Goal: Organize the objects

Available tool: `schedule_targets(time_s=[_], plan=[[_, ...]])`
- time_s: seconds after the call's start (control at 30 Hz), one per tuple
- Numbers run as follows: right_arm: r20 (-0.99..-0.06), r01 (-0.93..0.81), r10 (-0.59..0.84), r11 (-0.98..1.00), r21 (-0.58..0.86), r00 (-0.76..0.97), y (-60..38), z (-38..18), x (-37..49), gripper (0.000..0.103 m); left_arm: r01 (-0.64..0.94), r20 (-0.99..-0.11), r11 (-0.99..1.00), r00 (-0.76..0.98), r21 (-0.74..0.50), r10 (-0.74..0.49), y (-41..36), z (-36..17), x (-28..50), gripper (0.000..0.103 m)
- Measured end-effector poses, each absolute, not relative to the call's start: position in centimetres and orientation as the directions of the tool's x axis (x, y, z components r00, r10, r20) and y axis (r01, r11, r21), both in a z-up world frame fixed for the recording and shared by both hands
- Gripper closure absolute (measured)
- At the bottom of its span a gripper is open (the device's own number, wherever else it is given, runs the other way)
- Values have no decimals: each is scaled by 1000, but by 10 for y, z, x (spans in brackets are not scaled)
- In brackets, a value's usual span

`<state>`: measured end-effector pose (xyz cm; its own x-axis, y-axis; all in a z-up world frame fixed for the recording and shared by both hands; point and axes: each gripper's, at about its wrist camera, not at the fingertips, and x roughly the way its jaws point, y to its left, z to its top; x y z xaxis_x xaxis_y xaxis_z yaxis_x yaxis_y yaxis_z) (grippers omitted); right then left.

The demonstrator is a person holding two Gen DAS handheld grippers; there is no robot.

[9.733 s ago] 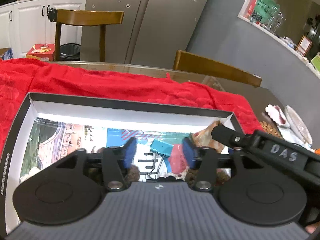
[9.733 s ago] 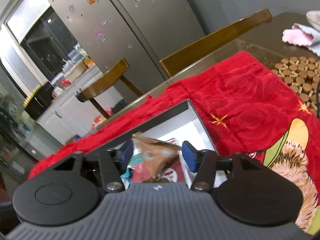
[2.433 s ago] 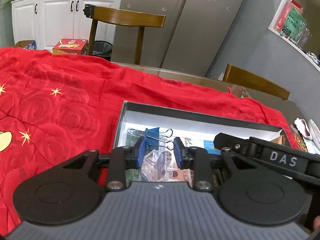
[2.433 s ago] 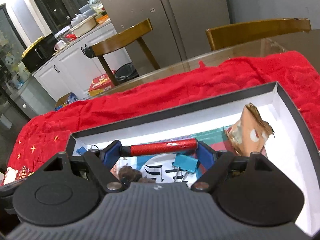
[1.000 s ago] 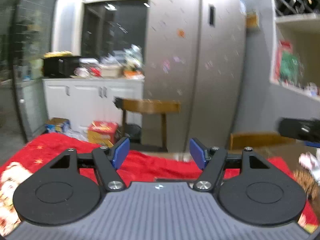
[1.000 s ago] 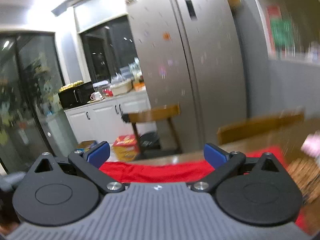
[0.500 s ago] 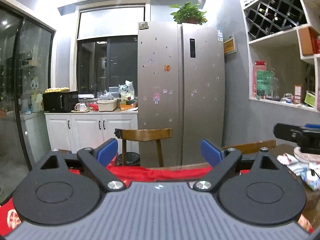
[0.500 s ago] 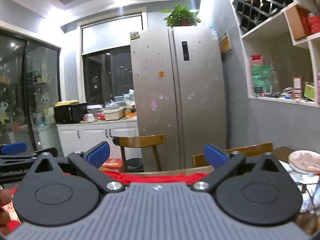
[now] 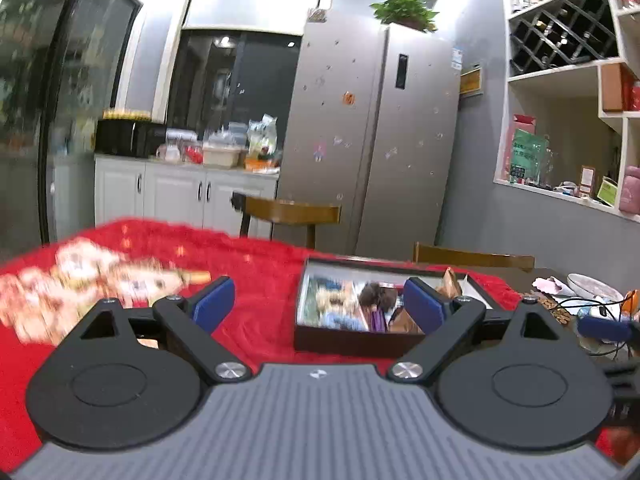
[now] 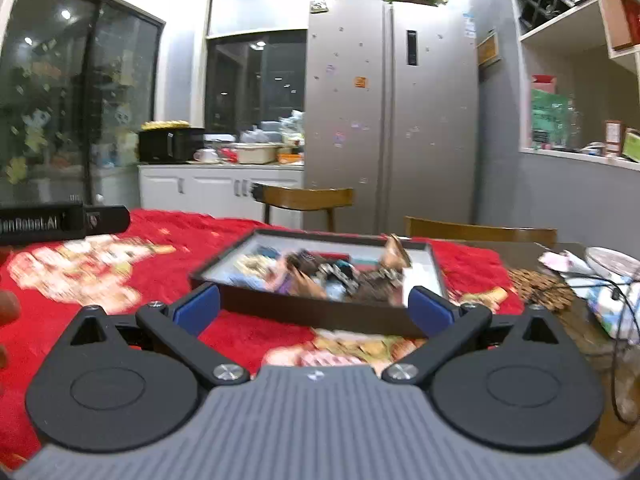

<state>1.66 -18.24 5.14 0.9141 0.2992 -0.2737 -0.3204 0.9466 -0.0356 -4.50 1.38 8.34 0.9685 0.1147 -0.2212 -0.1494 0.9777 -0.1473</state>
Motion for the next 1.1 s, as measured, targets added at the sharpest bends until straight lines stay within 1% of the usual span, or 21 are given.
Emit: schedule_targets(time_s=[0.1, 0.17, 0.27, 0.4, 0.47, 0.57, 1.1], plan=[[-296, -303, 276, 952, -45, 914, -179, 39, 19, 0, -122, -298, 977, 952, -174, 66, 17, 65, -31, 9], [-307, -276, 251, 960, -43, 918, -178, 32, 21, 0, -104, -333, 982, 942, -160, 46, 15, 54, -23, 9], [-322, -260, 225, 963, -70, 920, -175, 24, 21, 0, -94, -368, 989, 929, -110, 47, 9, 40, -20, 9], [-358, -272, 224, 958, -90, 907, -172, 16, 20, 0, -88, -405, 990, 913, -110, 36, 2, 25, -14, 9], [-365, -260, 207, 960, -103, 908, -171, 13, 20, 0, -95, -402, 992, 914, -85, 53, -3, 18, -14, 9], [-396, -265, 214, 961, -76, 893, -172, 12, 24, 0, -105, -394, 993, 916, -45, 79, -7, 15, -13, 9], [-449, -258, 202, 964, -68, 871, -174, 10, 28, 0, -116, -414, 993, 906, -33, 92, -7, 11, -4, 9]])
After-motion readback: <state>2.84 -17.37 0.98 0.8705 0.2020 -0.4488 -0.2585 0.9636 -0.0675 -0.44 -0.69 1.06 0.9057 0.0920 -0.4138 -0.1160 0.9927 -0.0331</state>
